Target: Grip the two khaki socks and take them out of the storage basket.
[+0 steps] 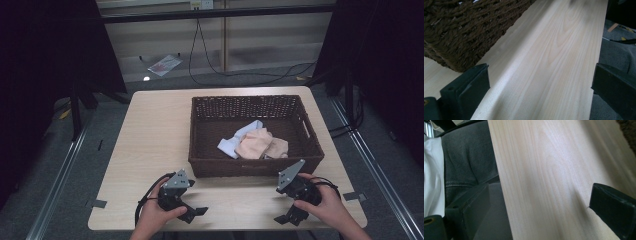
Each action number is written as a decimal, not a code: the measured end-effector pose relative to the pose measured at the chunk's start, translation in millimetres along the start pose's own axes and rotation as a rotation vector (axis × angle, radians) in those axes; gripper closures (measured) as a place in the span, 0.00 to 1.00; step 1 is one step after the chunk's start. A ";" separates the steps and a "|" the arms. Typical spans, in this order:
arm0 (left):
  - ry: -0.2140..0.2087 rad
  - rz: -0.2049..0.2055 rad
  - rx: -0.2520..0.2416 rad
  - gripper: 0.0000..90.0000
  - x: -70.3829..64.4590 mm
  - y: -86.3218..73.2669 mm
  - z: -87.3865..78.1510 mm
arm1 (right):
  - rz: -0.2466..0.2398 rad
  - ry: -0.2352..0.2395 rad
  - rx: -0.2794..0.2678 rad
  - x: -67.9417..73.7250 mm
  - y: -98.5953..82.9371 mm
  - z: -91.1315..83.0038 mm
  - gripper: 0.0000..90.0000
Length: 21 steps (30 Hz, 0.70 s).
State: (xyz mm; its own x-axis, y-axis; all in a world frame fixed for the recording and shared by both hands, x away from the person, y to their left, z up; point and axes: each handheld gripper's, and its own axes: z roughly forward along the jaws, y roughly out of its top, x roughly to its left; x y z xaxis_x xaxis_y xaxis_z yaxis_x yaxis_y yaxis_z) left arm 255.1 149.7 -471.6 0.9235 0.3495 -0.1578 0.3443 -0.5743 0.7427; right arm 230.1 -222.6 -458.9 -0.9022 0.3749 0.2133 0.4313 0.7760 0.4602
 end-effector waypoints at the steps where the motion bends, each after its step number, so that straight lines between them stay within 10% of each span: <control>1: 0.001 0.004 0.004 0.01 -0.5 -0.8 -0.6 | -0.003 0.005 0.009 -0.3 0.8 1.7 0.04; 21: 0.025 -0.001 -0.003 0.01 1.4 -5.0 -7.9 | -0.031 0.034 0.060 3.1 27.1 7.8 0.04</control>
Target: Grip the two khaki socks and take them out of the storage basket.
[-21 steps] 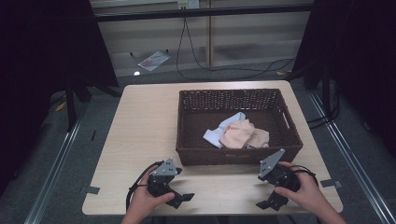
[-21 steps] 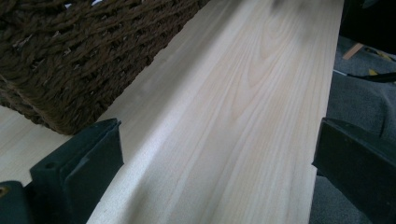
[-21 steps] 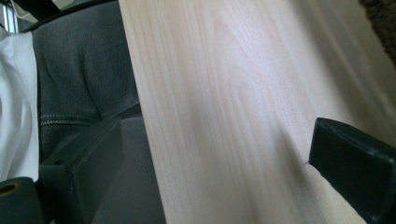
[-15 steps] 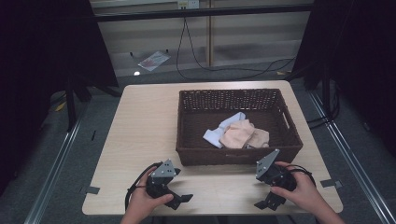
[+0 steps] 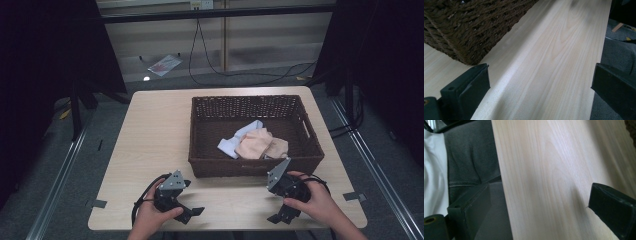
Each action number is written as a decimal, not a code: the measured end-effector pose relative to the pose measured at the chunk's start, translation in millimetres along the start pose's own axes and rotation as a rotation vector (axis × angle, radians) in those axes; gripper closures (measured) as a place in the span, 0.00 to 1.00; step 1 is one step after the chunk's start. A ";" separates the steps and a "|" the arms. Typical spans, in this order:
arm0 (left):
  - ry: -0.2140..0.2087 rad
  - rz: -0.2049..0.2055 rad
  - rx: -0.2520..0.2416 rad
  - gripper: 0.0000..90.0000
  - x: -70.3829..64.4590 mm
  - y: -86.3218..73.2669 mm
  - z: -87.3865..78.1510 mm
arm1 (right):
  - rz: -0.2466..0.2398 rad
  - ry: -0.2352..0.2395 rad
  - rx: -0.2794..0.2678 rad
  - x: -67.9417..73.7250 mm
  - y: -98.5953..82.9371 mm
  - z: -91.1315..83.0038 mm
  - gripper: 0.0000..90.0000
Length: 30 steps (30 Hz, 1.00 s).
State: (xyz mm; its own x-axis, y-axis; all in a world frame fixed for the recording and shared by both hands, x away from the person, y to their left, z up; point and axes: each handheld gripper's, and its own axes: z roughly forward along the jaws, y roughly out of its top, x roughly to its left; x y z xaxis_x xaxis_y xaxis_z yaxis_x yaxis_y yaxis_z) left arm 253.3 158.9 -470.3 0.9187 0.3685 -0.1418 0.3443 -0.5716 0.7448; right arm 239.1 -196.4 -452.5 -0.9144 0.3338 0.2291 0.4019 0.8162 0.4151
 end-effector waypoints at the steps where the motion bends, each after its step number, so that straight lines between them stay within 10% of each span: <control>1: 0.000 0.000 0.000 0.01 0.0 0.0 0.1 | 0.001 0.004 0.000 0.3 1.8 -0.8 0.04; 30: -0.001 0.006 0.016 0.01 -0.9 -0.6 1.8 | 0.059 -0.016 -0.089 -22.1 44.7 -78.7 0.04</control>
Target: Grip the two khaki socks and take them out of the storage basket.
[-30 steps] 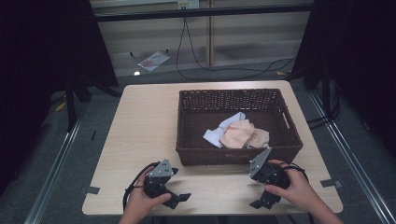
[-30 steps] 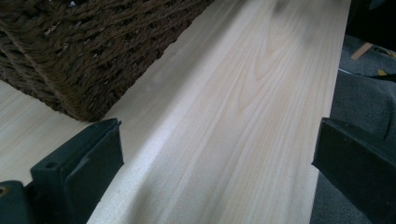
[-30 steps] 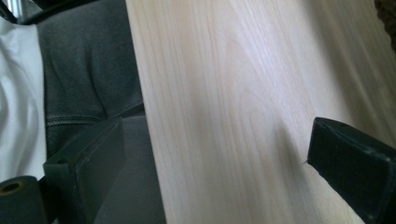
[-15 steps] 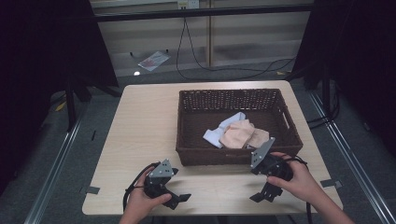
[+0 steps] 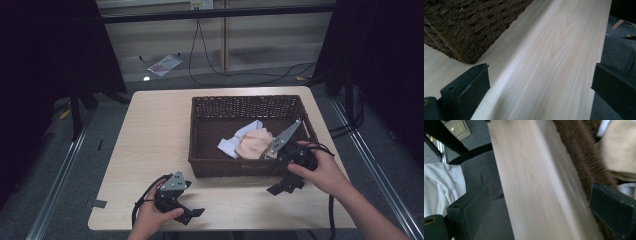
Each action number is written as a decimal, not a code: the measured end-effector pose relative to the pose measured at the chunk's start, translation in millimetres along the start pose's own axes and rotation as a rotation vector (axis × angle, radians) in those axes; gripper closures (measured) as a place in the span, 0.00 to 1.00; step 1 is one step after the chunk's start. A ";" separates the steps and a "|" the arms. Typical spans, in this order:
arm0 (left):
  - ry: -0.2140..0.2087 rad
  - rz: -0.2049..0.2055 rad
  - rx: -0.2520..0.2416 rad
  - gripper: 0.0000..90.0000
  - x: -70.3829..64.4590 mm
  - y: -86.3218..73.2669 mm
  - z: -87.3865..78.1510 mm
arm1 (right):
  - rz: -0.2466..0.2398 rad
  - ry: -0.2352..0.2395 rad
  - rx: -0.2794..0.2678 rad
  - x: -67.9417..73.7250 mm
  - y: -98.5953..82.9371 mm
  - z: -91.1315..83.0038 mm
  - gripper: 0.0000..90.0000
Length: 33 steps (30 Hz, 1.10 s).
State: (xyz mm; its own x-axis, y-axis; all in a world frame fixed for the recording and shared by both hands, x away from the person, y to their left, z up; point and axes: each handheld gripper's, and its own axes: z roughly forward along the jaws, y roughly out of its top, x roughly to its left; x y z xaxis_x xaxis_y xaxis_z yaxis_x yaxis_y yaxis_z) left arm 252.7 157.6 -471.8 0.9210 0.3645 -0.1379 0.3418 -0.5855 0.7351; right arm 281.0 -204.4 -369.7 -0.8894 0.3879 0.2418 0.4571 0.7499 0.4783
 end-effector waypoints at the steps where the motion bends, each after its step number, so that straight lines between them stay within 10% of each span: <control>1: 0.002 -0.003 -0.007 0.02 0.0 -0.2 0.0 | 0.012 -0.002 -0.005 -1.3 3.1 -2.5 0.04; 10: 0.000 0.001 -0.004 0.02 0.7 -0.2 -0.8 | 0.107 -0.069 -0.075 -32.7 24.5 -18.6 0.03; 20: 0.009 -0.001 -0.014 0.02 1.3 -0.5 -1.6 | 0.211 -0.237 -0.045 -73.5 34.9 6.3 0.10; 33: 0.018 0.000 -0.002 0.03 2.7 -0.6 -3.0 | 0.311 -0.322 -0.041 -112.0 27.3 21.4 0.47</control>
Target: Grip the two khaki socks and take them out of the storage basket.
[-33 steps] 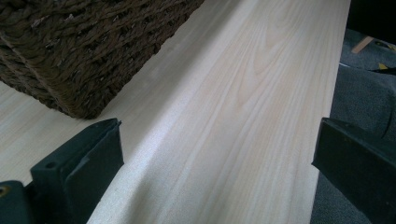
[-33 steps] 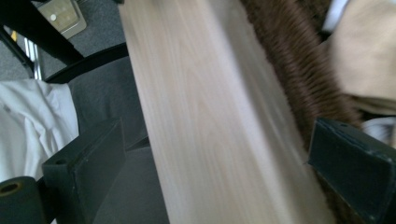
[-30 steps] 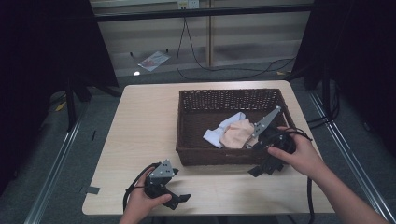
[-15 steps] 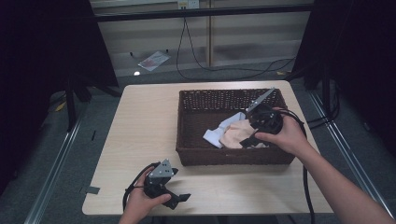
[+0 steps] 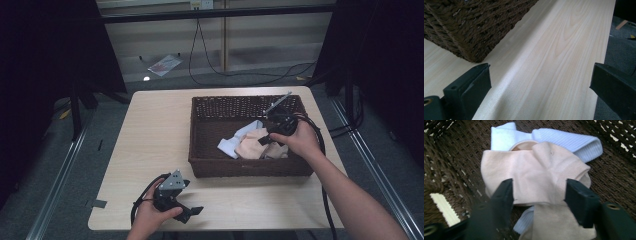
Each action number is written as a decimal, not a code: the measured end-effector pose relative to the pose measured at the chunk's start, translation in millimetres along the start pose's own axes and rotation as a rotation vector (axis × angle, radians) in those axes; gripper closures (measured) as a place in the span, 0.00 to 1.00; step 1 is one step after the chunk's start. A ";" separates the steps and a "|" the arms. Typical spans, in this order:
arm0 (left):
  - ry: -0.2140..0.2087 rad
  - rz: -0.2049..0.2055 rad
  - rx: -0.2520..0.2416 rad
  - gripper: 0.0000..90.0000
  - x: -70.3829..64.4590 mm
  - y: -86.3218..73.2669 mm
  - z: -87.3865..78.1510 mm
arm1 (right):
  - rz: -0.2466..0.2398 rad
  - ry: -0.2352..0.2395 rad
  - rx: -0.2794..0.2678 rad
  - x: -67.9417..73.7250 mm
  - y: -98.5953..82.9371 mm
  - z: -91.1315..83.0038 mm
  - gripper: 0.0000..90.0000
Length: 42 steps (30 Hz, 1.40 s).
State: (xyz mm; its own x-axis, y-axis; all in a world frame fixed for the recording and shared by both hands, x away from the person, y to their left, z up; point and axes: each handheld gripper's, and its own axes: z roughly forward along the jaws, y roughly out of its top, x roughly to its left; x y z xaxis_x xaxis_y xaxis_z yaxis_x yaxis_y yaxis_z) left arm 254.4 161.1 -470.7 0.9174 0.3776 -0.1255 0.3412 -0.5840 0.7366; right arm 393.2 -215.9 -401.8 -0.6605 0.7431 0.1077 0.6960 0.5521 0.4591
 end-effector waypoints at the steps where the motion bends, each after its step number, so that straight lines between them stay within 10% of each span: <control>1: 0.000 0.001 0.000 0.03 0.0 0.0 0.0 | 0.004 0.004 -0.004 -2.0 -0.2 1.8 0.50; 11: -0.002 0.006 -0.004 0.03 0.2 0.4 -1.6 | 0.046 -0.055 0.018 -17.5 -2.2 18.0 0.54; 30: -0.017 0.009 0.002 0.03 -0.1 1.5 1.7 | 0.009 0.023 -0.020 -13.0 2.0 20.0 0.65; 42: -0.016 0.005 -0.006 0.03 1.0 -0.1 0.2 | -0.080 0.115 0.098 4.0 9.3 54.6 0.72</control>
State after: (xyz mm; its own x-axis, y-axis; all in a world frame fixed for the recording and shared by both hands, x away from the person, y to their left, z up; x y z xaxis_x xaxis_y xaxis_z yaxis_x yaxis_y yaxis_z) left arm 255.4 161.4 -471.0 0.9223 0.3631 -0.1326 0.3355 -0.5815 0.7411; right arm 412.4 -187.2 -445.2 -0.7388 0.6502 0.1774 0.6604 0.6460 0.3827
